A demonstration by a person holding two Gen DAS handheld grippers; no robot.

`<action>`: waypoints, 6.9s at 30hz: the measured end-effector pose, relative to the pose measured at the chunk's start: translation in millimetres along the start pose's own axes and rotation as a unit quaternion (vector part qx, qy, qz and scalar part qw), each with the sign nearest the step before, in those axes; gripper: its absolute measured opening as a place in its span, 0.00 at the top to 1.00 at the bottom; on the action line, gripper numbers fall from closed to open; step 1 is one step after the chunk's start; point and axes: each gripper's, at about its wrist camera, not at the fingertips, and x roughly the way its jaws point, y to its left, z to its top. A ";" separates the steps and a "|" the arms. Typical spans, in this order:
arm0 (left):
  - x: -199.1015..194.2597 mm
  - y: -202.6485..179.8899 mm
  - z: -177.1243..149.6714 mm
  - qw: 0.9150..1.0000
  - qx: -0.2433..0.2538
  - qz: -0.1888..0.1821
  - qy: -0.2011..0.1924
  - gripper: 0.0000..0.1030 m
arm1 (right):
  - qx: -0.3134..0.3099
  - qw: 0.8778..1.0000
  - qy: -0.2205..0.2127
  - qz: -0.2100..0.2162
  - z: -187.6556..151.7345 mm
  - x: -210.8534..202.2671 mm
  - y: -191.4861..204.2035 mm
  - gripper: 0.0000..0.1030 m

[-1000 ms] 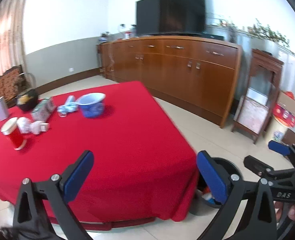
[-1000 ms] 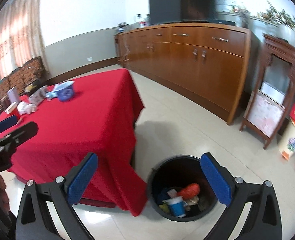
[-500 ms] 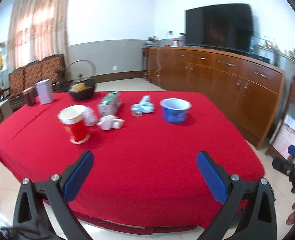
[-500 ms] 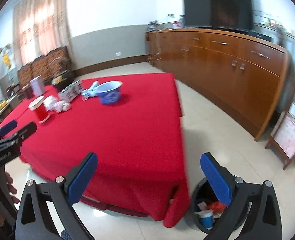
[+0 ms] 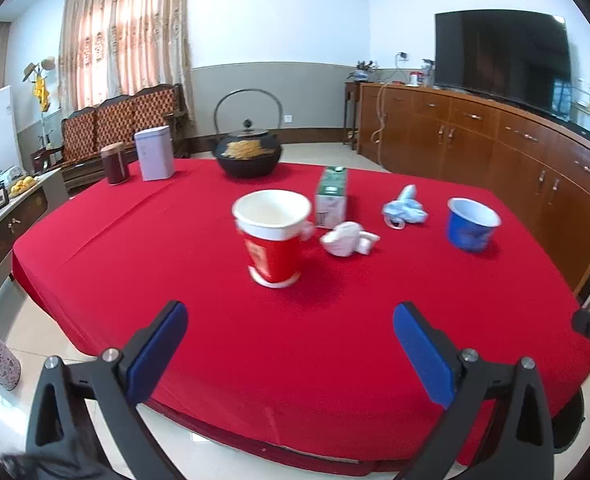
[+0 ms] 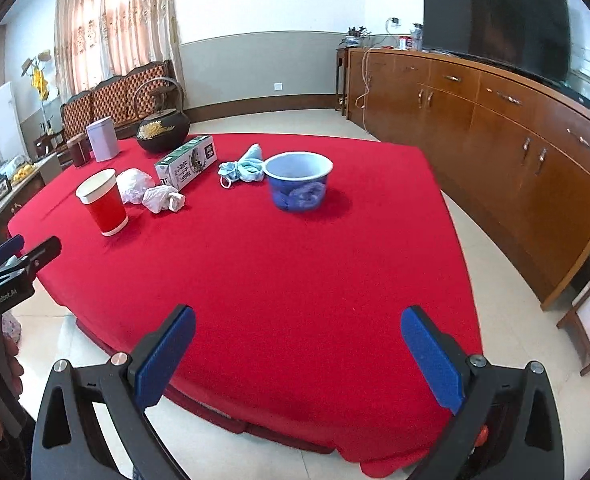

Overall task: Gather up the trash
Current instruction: 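Move both tools back toward the cups on the table, then grasp the red paper cup with the left tool while the right tool grasps the blue bowl-cup, then carry the red paper cup and blue cup over the black bin, then open both tools to drop the two cups into the bin, then move both tools back toward the bags and mask on the table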

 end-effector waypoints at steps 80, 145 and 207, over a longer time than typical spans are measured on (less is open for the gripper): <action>-11.4 -128.2 20.3 0.985 0.066 -0.156 0.015 0.43 | 0.054 0.996 -0.001 -0.066 -6.6 -43.9 -108.5 0.25; -28.0 -461.4 -150.6 0.891 0.272 -0.337 0.137 0.12 | 0.098 0.978 0.151 -0.108 -261.6 -14.9 -350.8 0.19; -94.8 -286.4 -50.3 0.952 0.165 -0.257 0.028 0.00 | 0.115 0.982 -0.038 -0.144 -140.9 -175.7 -231.0 0.00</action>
